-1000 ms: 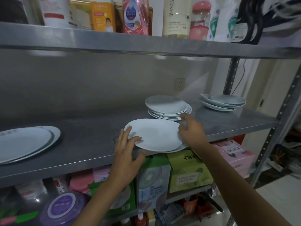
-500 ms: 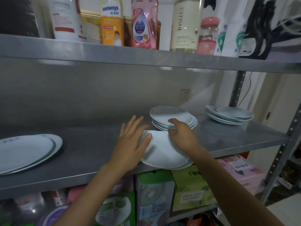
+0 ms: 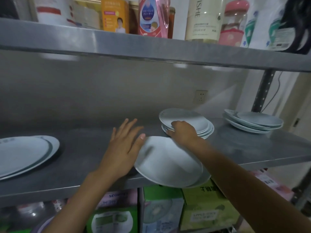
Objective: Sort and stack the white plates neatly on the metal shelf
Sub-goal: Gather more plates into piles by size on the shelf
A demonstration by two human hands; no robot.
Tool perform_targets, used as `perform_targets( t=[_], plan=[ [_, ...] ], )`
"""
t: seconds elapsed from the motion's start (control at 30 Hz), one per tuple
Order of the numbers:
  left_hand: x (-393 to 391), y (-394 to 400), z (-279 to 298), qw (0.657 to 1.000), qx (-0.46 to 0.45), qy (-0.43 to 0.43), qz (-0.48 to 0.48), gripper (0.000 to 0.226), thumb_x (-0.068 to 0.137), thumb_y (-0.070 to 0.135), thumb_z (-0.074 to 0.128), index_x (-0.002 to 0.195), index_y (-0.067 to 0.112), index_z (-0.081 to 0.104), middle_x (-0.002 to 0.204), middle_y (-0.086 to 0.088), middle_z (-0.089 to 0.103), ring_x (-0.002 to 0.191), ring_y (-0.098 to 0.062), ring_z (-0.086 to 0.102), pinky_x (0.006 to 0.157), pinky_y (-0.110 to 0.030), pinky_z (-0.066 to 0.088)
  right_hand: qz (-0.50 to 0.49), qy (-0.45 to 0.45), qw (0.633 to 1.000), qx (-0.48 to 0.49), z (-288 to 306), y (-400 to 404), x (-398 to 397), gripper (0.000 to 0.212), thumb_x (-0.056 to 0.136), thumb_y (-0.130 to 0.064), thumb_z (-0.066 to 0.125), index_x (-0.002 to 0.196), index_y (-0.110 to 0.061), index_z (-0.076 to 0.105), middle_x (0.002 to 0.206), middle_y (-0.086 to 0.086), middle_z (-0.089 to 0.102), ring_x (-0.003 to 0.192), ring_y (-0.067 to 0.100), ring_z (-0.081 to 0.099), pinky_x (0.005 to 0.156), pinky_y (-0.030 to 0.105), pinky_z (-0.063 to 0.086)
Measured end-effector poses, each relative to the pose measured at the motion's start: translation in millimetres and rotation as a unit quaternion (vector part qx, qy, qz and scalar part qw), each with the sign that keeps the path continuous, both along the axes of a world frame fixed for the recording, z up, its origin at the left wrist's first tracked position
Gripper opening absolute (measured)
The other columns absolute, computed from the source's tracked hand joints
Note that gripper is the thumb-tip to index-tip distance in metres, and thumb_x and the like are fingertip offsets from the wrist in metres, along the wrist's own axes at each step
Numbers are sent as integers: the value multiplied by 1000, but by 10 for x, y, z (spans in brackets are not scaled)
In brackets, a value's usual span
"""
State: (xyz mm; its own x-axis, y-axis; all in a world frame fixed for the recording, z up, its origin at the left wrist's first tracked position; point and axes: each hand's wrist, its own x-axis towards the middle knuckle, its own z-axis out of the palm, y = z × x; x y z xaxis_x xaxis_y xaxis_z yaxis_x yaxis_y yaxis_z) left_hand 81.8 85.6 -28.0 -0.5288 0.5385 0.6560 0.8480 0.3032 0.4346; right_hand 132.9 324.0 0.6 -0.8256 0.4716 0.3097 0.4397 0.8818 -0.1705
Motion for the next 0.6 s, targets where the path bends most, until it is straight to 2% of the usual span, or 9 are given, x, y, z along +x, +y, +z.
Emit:
perform_targets(
  t=[0.03,0.1,0.2,0.3,0.43,0.6],
  plan=[
    [-9,-15,8,1000,2,-3,4,60,93,62,18,133,30,49,153,11,30,144,-3,8,118,-44,5,0,2,1000,-1,-1,12,-26,34,92,-44,48,80,-13,53,98,13,65,96,33,58,67,31,35],
    [-26,-40,24,1000,10,-13,10,59,93,61,19,132,29,51,152,10,32,144,-4,11,118,-45,7,-2,9,1000,-7,5,37,-73,32,91,-38,48,72,-13,49,93,16,64,91,35,58,66,29,33],
    [-46,-77,48,1000,18,-20,11,54,95,55,24,131,27,53,151,9,35,144,-6,13,118,-46,9,-11,1,1000,6,30,11,-131,24,90,-27,48,81,-9,60,99,18,65,95,36,58,71,31,38],
    [-75,-110,67,999,22,-30,5,53,94,52,25,130,26,53,150,8,36,144,-7,14,118,-47,11,-21,-4,1000,15,47,-43,-190,18,88,-17,50,92,-5,63,105,17,64,100,36,59,77,31,43],
    [-92,-169,51,999,27,-44,-6,49,94,51,27,125,26,57,150,7,36,144,-6,14,117,-48,14,-33,0,999,32,33,-96,-247,20,88,-17,49,95,-6,63,107,18,64,101,35,59,78,32,43],
    [-102,-255,-13,996,43,-60,-46,52,94,58,24,123,29,57,150,10,35,144,-3,12,117,-47,17,-42,11,996,80,-35,-184,-236,19,90,-15,45,94,-6,62,98,18,64,92,37,59,72,33,39]
  ],
)
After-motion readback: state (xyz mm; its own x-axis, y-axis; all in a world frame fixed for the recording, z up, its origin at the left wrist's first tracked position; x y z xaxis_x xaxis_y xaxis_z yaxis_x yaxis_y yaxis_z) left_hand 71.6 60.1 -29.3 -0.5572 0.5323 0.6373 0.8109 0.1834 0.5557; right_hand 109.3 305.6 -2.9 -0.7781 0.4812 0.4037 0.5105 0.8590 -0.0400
